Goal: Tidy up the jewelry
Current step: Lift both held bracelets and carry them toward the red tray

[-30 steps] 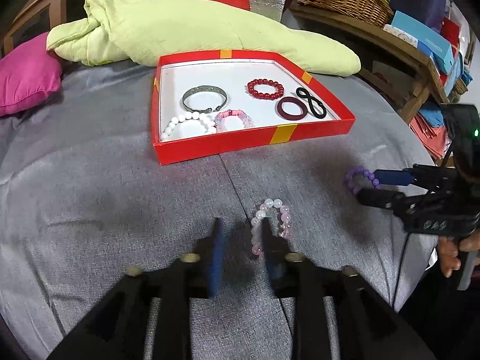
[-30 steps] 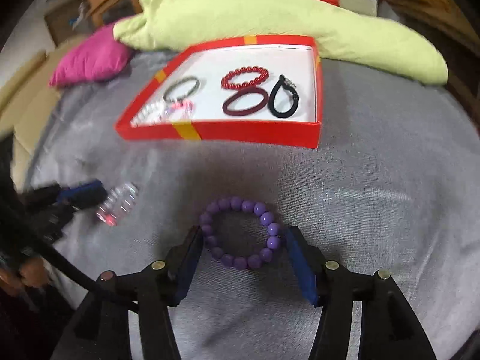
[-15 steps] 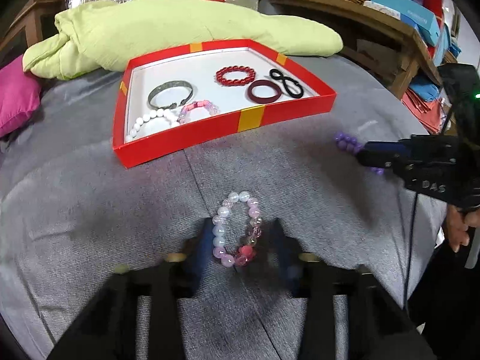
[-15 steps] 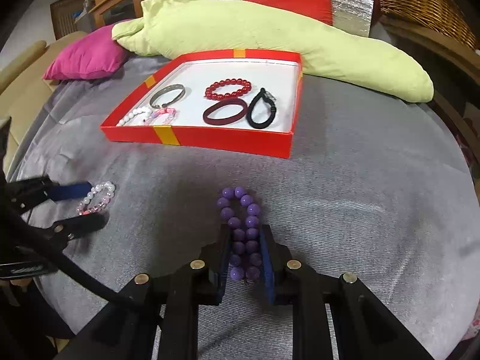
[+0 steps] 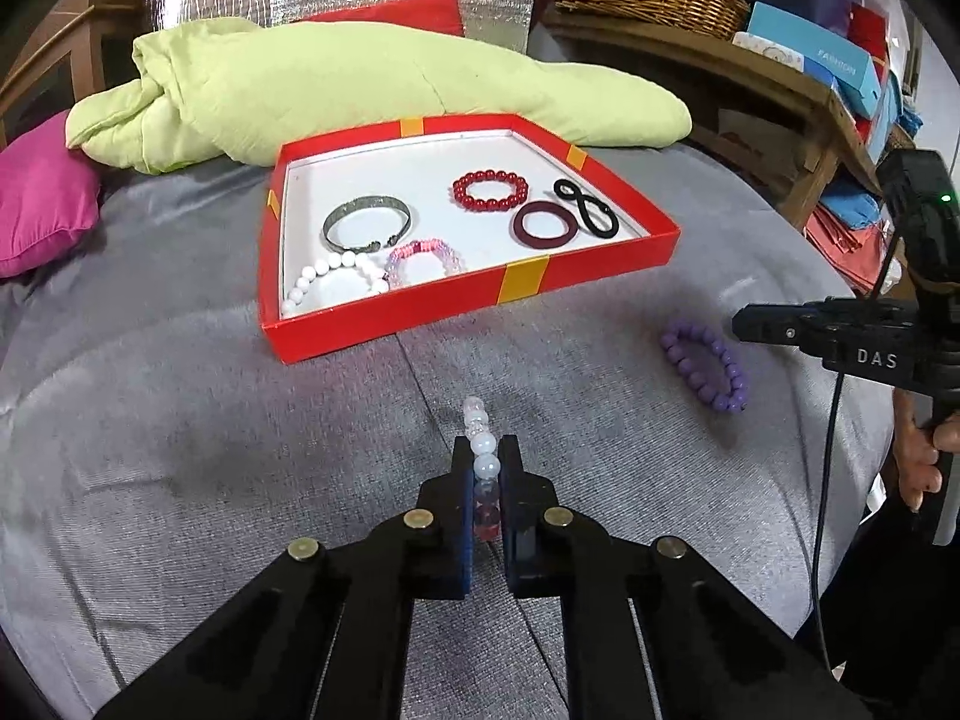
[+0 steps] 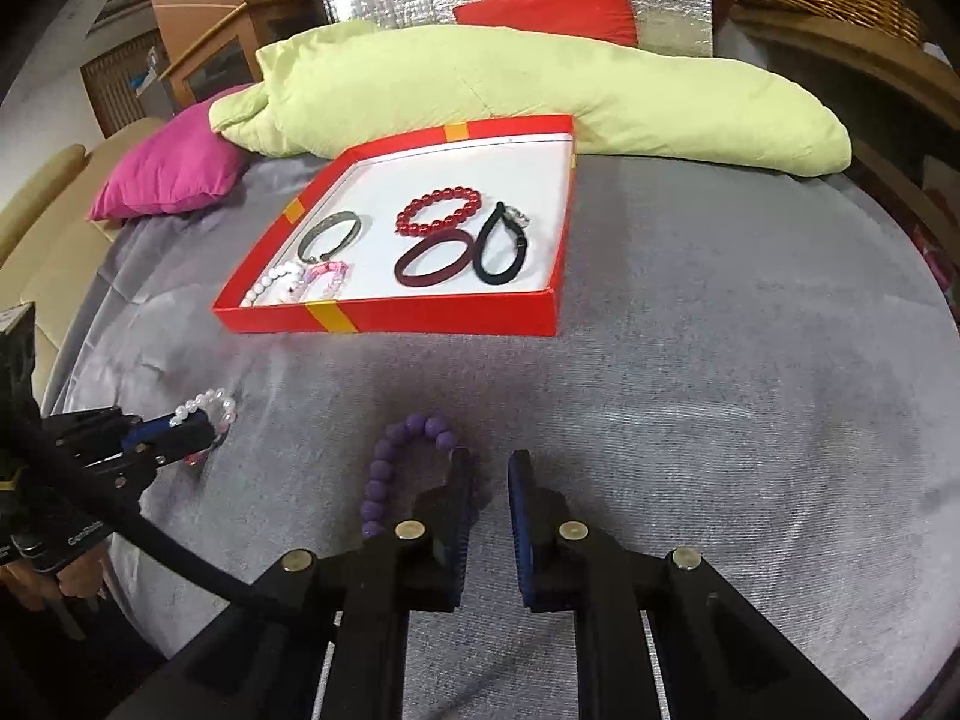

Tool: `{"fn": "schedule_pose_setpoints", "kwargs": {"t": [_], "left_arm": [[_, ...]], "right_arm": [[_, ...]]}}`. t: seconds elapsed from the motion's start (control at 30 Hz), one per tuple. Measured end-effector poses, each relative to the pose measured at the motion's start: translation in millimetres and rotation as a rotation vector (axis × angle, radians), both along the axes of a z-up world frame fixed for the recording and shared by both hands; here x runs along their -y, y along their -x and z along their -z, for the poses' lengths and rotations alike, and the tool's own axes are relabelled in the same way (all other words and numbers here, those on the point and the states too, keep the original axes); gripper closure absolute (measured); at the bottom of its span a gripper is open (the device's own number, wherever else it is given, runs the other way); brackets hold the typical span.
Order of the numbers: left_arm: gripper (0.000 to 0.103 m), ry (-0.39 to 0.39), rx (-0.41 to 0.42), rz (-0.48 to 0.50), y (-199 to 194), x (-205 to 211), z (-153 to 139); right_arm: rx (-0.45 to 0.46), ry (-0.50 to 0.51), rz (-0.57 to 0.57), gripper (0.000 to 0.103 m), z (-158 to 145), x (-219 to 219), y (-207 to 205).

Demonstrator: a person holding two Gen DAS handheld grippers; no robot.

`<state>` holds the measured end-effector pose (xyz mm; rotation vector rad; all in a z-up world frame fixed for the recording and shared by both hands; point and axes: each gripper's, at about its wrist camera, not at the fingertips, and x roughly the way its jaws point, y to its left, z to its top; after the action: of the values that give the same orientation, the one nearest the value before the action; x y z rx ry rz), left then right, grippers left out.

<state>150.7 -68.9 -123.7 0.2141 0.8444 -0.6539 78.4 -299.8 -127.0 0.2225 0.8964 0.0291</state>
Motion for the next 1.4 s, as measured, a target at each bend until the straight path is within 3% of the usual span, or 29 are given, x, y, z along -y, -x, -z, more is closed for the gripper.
{"fn": "schedule_pose_setpoints", "kwargs": {"t": [0.03, 0.1, 0.33, 0.4, 0.53, 0.63, 0.7, 0.83, 0.9, 1.0, 1.23, 1.4], "left_arm": [[0.095, 0.005, 0.001, -0.002, 0, -1, -1], [0.095, 0.009, 0.004, -0.004, 0, -2, -3], [0.095, 0.009, 0.007, -0.014, 0, -9, -3], [0.095, 0.013, 0.008, -0.018, 1, -12, -4], [0.095, 0.023, 0.011, -0.028, 0, -19, -6], [0.095, 0.032, 0.017, -0.029, 0, -21, -10], [0.095, 0.038, 0.02, -0.029, 0, -22, -12], [0.095, 0.043, 0.027, -0.037, 0, -24, -14], [0.095, 0.043, 0.028, -0.04, 0, -24, -15], [0.095, 0.047, 0.031, -0.043, -1, -23, -16], [0.095, 0.051, 0.035, -0.034, 0, -16, -18], [0.095, 0.043, 0.039, -0.029, 1, -14, -18]], "right_arm": [[-0.02, -0.018, 0.005, 0.089, 2, 2, -1], [-0.052, -0.047, 0.013, 0.075, 6, 4, -4], [-0.05, -0.012, -0.021, 0.056, 5, -14, -8], [-0.05, -0.003, -0.029, 0.045, 4, -19, -9], [-0.064, 0.027, -0.059, 0.044, 9, -31, -12], [-0.055, 0.12, -0.089, 0.048, 14, -44, -12], [-0.033, 0.168, -0.114, 0.083, 14, -49, -9], [-0.009, 0.158, -0.096, 0.085, 11, -42, -6], [0.02, 0.128, -0.085, 0.102, 4, -34, -4], [0.029, 0.054, -0.067, 0.102, -2, -24, -3], [-0.012, -0.011, -0.033, 0.101, 0, -15, -7], [-0.039, -0.037, -0.031, 0.092, 1, -17, -11]]}}
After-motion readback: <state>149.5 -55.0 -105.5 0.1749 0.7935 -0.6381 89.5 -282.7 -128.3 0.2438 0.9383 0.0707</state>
